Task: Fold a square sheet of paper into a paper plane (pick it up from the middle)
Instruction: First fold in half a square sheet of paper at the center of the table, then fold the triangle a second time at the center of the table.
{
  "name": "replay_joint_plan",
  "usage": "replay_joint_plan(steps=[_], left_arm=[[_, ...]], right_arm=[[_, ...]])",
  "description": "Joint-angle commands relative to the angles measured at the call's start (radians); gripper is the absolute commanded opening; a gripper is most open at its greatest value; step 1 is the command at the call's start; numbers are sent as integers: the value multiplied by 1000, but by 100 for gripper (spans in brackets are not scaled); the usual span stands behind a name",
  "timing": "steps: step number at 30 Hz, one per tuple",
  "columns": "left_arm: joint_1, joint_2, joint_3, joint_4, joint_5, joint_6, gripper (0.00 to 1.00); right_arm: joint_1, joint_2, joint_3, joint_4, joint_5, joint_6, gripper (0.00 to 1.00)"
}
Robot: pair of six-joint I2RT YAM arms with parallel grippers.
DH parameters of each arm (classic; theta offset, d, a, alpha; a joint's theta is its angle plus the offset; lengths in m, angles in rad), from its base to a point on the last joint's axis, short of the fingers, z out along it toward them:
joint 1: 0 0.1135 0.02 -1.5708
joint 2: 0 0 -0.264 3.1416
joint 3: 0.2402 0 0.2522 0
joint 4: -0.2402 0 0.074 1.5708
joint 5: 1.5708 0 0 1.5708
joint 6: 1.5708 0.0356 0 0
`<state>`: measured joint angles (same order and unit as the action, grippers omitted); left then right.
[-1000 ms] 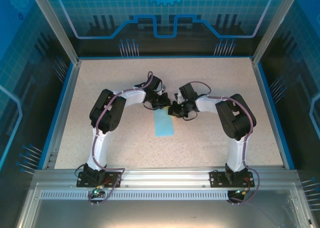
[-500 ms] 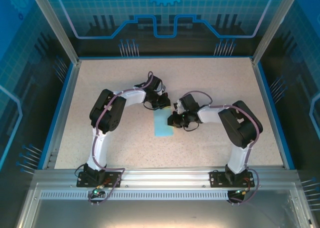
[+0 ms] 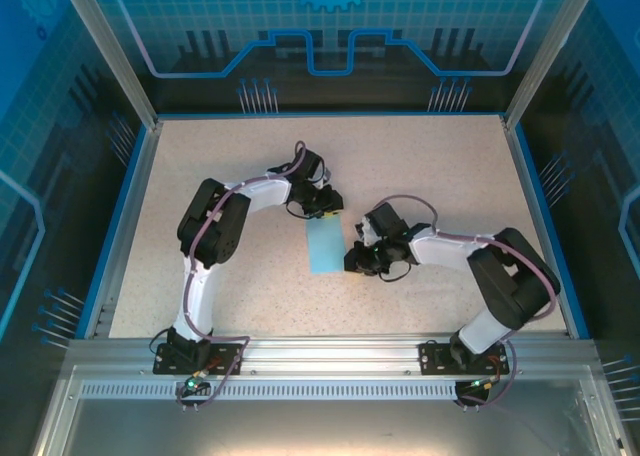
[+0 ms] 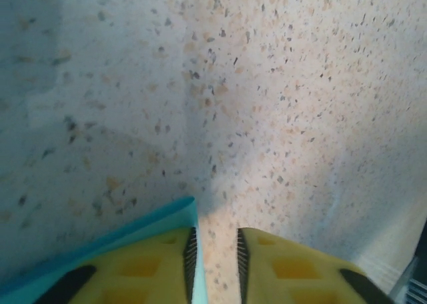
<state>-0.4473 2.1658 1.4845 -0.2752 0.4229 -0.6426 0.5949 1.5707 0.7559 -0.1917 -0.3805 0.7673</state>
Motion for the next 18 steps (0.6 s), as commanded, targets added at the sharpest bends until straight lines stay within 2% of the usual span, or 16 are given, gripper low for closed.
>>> replay_joint_plan(steps=[1, 5, 9, 18], left_arm=[[14, -136, 45, -64, -38, 13, 37], [32, -225, 11, -109, -142, -22, 46], [63, -317, -108, -111, -212, -67, 52], [99, -514, -386, -85, -225, -145, 65]], right_arm=[[-16, -60, 110, -94, 125, -79, 22], [-26, -7, 244, -149, 237, -164, 27], [-23, 110, 378, -166, 245, -217, 28], [-7, 412, 639, -201, 227, -239, 29]])
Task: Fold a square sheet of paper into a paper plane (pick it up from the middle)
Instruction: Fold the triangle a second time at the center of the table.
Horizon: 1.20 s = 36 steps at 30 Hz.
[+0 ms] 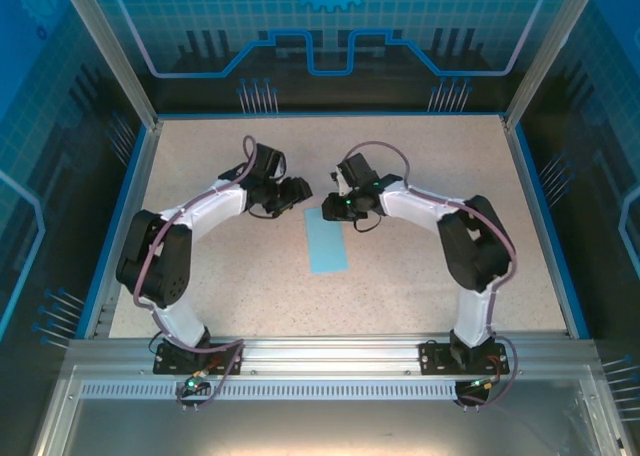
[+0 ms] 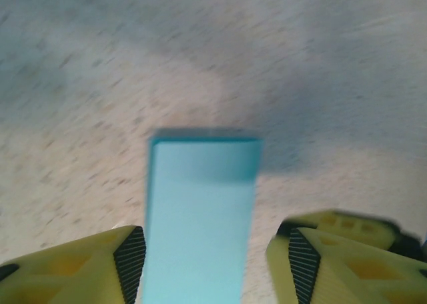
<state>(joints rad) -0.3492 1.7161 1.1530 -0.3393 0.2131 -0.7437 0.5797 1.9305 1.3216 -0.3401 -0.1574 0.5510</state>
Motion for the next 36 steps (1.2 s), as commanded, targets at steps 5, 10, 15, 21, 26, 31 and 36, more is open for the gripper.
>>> replay_joint_plan(steps=[5, 10, 15, 21, 26, 31, 36], left_arm=[[1, -128, -161, -3, 17, -84, 68], [0, -146, -229, 41, 111, -101, 69], [-25, -145, -270, 69, 186, -97, 69], [-83, -152, -314, 70, 209, -104, 69], [-122, -152, -334, 64, 222, -112, 69], [-148, -141, -347, 76, 223, -126, 69], [-156, -125, -342, 95, 219, -131, 68]], right_arm=[[-1, 152, 148, -79, 26, -9, 30], [-30, 188, 129, -78, 45, 36, 30], [-61, 183, 70, -40, 31, 106, 30], [-80, 183, 6, -2, 10, 200, 30], [-99, 195, -11, -4, -9, 251, 30], [-115, 211, -13, -12, -23, 283, 30], [-124, 219, -18, -6, -41, 298, 29]])
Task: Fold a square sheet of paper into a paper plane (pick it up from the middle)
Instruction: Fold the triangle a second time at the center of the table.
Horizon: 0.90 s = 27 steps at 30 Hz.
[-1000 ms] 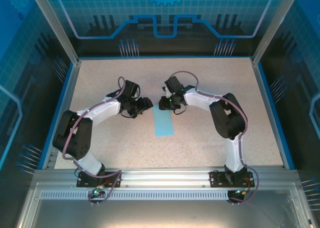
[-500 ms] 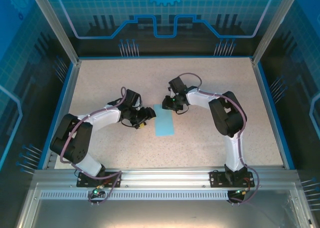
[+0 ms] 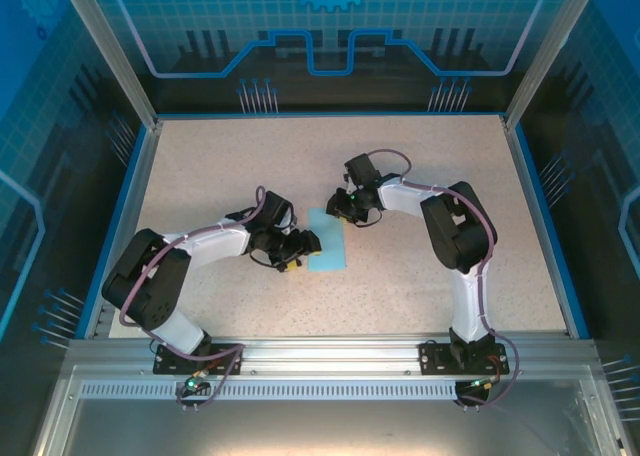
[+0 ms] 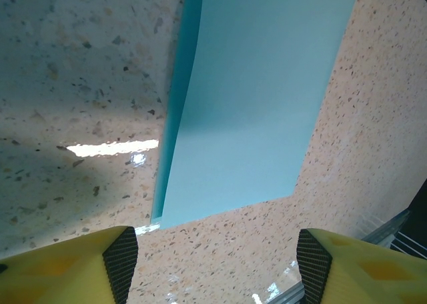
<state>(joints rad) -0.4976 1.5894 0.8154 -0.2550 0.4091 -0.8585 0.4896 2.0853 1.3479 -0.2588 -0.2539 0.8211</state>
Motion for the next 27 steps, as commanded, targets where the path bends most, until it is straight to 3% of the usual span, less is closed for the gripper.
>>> replay_joint_plan(steps=[1, 27], left_arm=[[-9, 9, -1, 15, 24, -18, 68], [-31, 104, 38, 49, 71, -12, 63]], right_arm=[[-34, 65, -44, -86, 54, 30, 29], [-42, 76, -33, -91, 25, 34, 28]])
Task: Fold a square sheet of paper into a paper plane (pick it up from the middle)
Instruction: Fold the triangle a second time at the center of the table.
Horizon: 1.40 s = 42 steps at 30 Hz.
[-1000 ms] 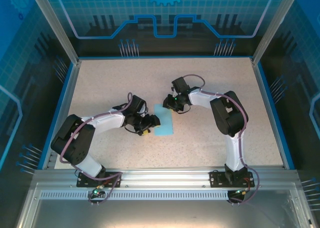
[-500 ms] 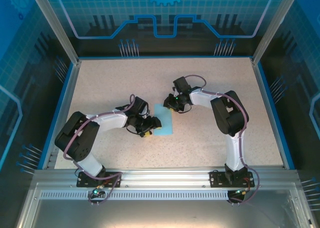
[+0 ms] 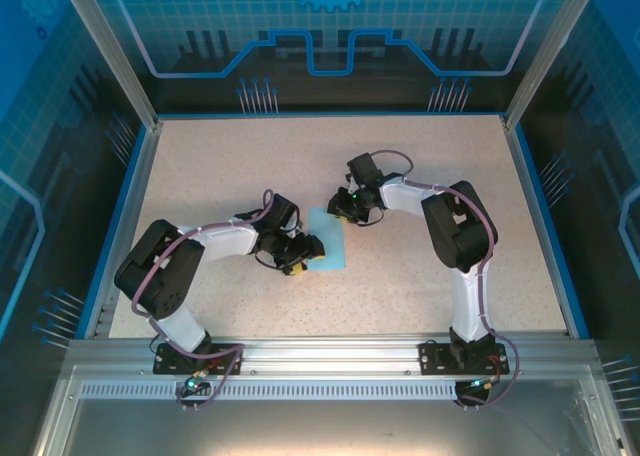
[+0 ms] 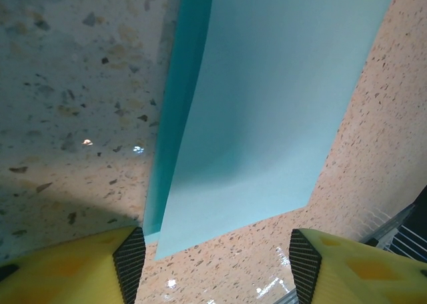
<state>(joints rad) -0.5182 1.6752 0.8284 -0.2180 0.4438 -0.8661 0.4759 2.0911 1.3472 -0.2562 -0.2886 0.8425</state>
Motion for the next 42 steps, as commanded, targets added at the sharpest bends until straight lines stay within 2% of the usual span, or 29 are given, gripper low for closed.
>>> replay_joint_plan(steps=[1, 10, 16, 24, 33, 42], left_arm=[[-10, 18, 25, 15, 39, -5, 62], [-10, 15, -6, 115, 64, -46, 56], [-9, 6, -110, 321, 60, -117, 51], [-10, 11, -185, 507, 92, -97, 51], [10, -25, -187, 502, 29, -77, 47], [44, -17, -151, 488, 38, -45, 40]], right_arm=[[-29, 71, -33, -94, 60, 12, 28], [-31, 67, -39, -86, 54, 13, 28], [-33, 66, -43, -74, 39, 17, 28], [-33, 69, -43, -71, 34, 15, 27], [-33, 70, -46, -67, 33, 15, 27], [-33, 70, -45, -72, 30, 12, 27]])
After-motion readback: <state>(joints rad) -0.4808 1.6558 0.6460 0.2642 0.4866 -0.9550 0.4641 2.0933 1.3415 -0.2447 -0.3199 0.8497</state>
